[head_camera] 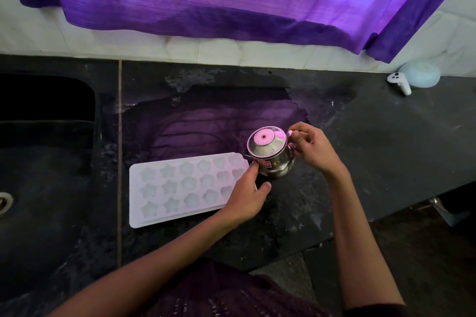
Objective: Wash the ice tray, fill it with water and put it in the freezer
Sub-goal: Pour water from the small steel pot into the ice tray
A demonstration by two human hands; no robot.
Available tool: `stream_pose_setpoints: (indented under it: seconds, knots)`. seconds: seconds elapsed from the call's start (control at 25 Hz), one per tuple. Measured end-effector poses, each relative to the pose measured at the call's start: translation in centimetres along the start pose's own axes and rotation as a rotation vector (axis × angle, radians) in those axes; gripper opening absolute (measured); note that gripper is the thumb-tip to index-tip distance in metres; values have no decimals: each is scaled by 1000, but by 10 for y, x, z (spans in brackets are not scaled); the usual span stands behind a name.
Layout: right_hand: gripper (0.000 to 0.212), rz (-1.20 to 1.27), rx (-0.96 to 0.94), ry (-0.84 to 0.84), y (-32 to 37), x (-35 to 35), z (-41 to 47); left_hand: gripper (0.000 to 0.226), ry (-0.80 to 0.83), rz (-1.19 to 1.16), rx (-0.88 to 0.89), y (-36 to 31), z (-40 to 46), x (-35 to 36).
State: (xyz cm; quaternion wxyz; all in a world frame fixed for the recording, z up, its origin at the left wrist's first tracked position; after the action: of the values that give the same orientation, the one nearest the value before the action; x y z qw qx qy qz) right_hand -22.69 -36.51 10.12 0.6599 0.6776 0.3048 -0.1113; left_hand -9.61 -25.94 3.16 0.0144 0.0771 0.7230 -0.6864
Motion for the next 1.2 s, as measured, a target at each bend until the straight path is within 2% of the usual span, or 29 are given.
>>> stream_pose_setpoints:
  seconds: [0.76, 1.2]
  knots:
    - [17, -197, -63, -40, 4, -2, 8, 70, 48, -155, -146, 3, 1, 2]
    - [17, -247, -81, -68, 9, -2, 6, 70, 47, -192, -166, 5, 1, 3]
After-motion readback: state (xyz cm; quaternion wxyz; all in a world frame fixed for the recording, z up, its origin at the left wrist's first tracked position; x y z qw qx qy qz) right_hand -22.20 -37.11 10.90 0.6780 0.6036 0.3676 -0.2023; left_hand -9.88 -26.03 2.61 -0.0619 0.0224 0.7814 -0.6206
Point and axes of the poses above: each hand's wrist, its own z-axis towards the middle knuckle, its own x-axis out of the palm, y = z × x, the point moved 3 cm from there along z, towards the middle knuckle, and after that the axes turned 3 degrees about x, right-handed, at the moved point
